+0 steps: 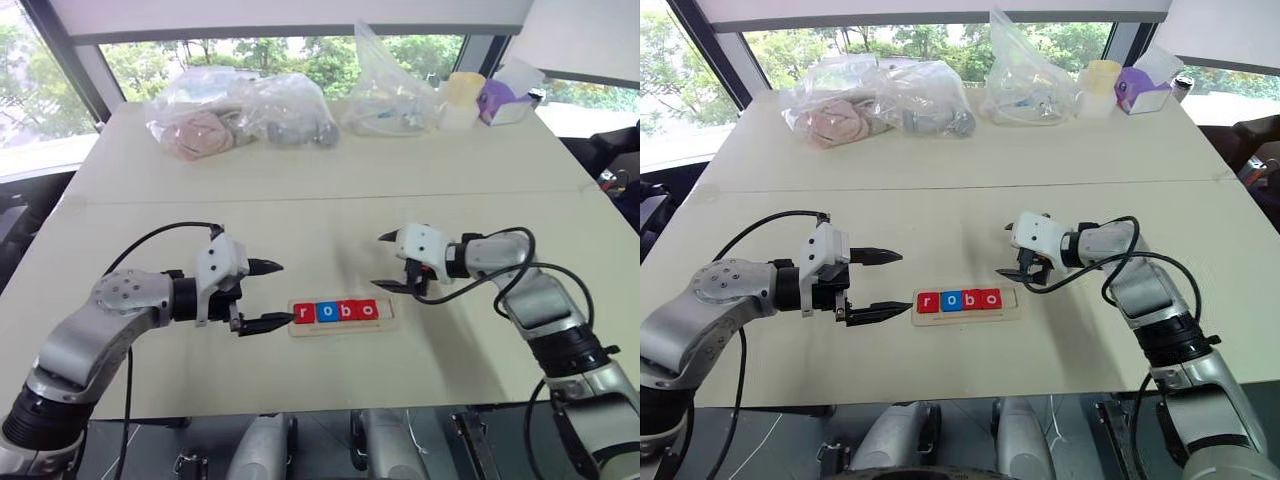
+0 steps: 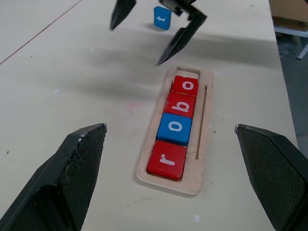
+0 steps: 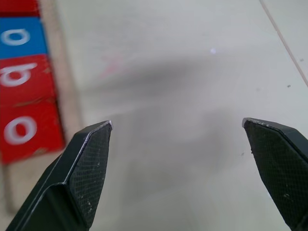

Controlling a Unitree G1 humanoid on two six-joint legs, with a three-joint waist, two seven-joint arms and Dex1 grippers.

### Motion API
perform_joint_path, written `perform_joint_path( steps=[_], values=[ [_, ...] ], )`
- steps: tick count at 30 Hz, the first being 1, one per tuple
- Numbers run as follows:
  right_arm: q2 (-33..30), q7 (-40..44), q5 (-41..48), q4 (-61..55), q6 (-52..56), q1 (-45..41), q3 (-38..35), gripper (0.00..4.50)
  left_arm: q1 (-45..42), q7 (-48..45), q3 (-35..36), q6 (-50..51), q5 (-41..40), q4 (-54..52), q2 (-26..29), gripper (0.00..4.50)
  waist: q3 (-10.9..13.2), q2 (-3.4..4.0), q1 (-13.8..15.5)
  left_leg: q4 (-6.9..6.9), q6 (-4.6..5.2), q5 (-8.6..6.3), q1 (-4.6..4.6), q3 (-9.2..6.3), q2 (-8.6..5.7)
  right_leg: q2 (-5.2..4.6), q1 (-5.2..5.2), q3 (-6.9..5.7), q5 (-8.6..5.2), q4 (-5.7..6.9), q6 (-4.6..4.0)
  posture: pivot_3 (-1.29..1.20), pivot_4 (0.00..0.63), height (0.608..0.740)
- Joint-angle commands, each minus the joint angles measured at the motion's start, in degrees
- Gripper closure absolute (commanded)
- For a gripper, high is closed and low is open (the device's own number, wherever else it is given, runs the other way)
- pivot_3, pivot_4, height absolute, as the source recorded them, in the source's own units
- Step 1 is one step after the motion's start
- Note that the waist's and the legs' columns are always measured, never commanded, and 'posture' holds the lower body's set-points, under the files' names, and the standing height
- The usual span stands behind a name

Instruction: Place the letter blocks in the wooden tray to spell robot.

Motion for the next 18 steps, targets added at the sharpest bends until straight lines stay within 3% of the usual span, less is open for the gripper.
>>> perform_joint_path(
  steps=[1, 18],
  values=[
    [-2.0, 1.2, 1.6, -4.9, 1.5, 1.8, -1.6, 0.06, -0.7, -0.1, 0.2, -0.6, 0.2, -0.6, -0.1, 0.0, 0.0, 0.0, -0.1, 0.0, 0.0, 0.0, 0.0, 0.02, 0.0, 0.0, 0.0, 0.0, 0.0, -0.01, -0.01, 0.0, 0.15, 0.725],
    [-0.8, -0.1, 0.6, -6.7, 1.4, 4.2, 1.6, 0.06, -1.0, -0.4, 0.9, -0.4, 0.6, -0.8, -0.1, 0.0, 0.0, 0.0, -0.1, 0.02, 0.0, 0.01, 0.03, 0.02, 0.02, 0.03, 0.01, 0.0, -0.03, 0.01, -0.05, 0.0, 0.15, 0.725]
  ],
)
